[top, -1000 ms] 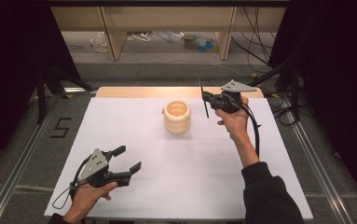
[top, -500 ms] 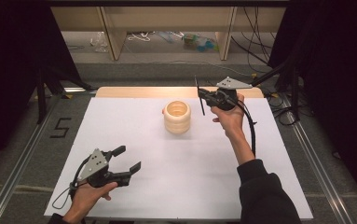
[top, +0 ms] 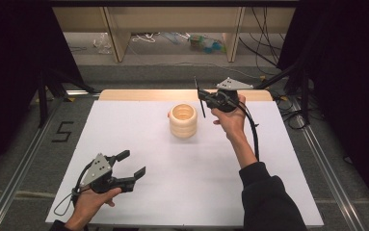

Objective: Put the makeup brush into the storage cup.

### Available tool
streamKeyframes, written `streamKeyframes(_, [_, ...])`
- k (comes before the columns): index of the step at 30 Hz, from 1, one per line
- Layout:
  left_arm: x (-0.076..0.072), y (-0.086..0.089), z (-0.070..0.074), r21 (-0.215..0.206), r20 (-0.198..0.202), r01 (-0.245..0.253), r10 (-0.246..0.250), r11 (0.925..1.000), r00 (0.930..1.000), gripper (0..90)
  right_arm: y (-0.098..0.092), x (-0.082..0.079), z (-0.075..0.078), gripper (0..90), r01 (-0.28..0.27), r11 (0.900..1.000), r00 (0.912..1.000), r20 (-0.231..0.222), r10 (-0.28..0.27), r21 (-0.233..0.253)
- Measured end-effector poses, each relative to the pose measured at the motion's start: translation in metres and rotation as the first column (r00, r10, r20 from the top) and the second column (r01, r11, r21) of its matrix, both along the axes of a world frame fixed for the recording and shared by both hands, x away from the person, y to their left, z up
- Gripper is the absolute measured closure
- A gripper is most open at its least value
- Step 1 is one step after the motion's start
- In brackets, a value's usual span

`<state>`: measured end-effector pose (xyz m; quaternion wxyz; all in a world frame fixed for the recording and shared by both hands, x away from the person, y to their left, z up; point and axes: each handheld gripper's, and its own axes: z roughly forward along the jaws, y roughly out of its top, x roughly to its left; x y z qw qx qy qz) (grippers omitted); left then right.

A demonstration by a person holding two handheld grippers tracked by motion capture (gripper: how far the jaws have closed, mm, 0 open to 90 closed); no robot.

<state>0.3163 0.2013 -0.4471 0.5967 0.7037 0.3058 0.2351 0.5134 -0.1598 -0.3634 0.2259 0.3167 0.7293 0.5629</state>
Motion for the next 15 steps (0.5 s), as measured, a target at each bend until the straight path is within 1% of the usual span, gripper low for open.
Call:
streamKeyframes(2, [0.0, 0.0, 0.0, -0.004, -0.004, 0.0, 0.0, 1.0, 1.0, 18.5, 0.001, 0.0, 0.0, 85.5, 0.001, 1.0, 1.0, -0.007, -0.001, -0.01])
streamKeyframes(3, [-0.001, -0.001, 0.0, -0.007, -0.015, -0.001, 0.001, 1.0, 0.9999, 18.5, 0.003, 0.0, 0.0, 85.5, 0.003, 1.0, 0.9999, -0.016, -0.003, -0.006])
streamKeyframes(4, [-0.001, -0.001, 0.0, -0.008, -0.014, 0.001, -0.001, 1.0, 0.9999, 18.5, 0.004, 0.0, 0.001, 85.5, 0.002, 1.0, 0.9999, -0.015, -0.003, -0.003])
streamKeyframes(5, [-0.001, -0.001, 0.0, -0.006, -0.01, -0.001, 0.001, 1.0, 0.9999, 18.4, 0.005, 0.001, 0.002, 85.5, -0.001, 1.0, 0.9999, -0.017, 0.001, -0.001])
streamKeyframes(6, [0.0, 0.0, 0.0, 0.0, 0.0, 0.001, -0.001, 1.0, 1.0, 18.5, 0.005, 0.002, 0.003, 85.5, -0.002, 1.0, 1.0, -0.005, 0.002, -0.007])
streamKeyframes(8, [0.002, 0.001, 0.001, 0.018, 0.025, -0.001, 0.001, 0.9998, 0.9997, 18.5, 0.008, 0.002, 0.005, 85.5, -0.005, 1.0, 1.0, -0.005, 0.005, -0.007])
streamKeyframes(9, [0.001, 0.001, 0.0, 0.012, 0.017, -0.005, 0.004, 0.9999, 0.9998, 18.5, 0.011, 0.003, 0.006, 85.5, -0.009, 1.0, 1.0, 0.0, 0.009, -0.004])
streamKeyframes(11, [-0.001, 0.0, 0.0, -0.006, -0.013, -0.01, 0.01, 0.9999, 0.9999, 18.5, 0.012, 0.003, 0.007, 85.5, -0.007, 1.0, 0.9999, 0.008, 0.007, -0.004])
streamKeyframes(12, [-0.001, 0.0, 0.0, -0.005, -0.013, -0.009, 0.009, 0.9999, 0.9999, 18.5, 0.013, 0.004, 0.008, 85.5, -0.009, 1.0, 0.9998, 0.015, 0.009, -0.001])
streamKeyframes(13, [-0.001, 0.0, 0.0, -0.005, -0.015, -0.009, 0.009, 0.9999, 0.9998, 18.5, 0.015, 0.004, 0.008, 85.5, -0.007, 1.0, 0.9999, 0.007, 0.007, 0.003])
streamKeyframes(14, [-0.001, 0.0, 0.0, -0.006, -0.017, -0.01, 0.01, 0.9999, 0.9998, 18.5, 0.016, 0.005, 0.007, 85.5, -0.008, 1.0, 0.9999, 0.011, 0.008, 0.003])
streamKeyframes(15, [-0.002, 0.0, 0.0, -0.003, -0.018, -0.002, 0.002, 1.0, 0.9998, 18.5, 0.016, 0.006, 0.007, 85.5, -0.012, 1.0, 0.9999, -0.003, 0.012, 0.002])
